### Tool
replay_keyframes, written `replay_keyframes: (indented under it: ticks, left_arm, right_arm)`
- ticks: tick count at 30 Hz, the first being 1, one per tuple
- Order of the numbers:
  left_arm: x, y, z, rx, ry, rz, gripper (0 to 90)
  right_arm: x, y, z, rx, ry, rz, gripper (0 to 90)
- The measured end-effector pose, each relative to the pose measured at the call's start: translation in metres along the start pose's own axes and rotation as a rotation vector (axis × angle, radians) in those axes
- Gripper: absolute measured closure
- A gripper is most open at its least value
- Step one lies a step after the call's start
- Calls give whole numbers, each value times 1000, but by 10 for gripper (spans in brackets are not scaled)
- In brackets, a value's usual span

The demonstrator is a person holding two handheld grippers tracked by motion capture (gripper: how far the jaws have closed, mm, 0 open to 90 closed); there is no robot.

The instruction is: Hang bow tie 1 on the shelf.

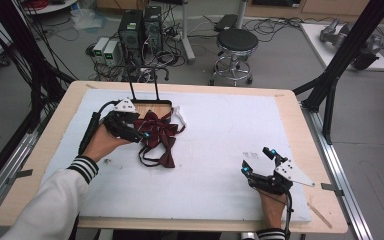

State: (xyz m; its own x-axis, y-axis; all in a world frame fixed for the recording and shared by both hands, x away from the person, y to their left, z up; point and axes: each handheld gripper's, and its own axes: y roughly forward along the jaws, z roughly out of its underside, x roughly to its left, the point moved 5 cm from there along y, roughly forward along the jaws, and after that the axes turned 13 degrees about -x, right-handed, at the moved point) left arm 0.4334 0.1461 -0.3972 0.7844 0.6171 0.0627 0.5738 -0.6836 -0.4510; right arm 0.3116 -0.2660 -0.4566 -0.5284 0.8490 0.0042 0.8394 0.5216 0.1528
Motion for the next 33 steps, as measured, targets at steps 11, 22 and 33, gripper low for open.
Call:
replay_keyframes:
  ticks: [11,22,33]
  left_arm:
    - [-1,35,-8,128,-36,-12,214]
    - [4,57,-4,226,-108,-42,249]
    - [2,73,-4,295,-188,-55,291]
  right_arm:
    - [0,0,0,2,11,2,104]
    - [0,-1,0,2,16,2,103]
    - [-1,-1,0,0,19,4,104]
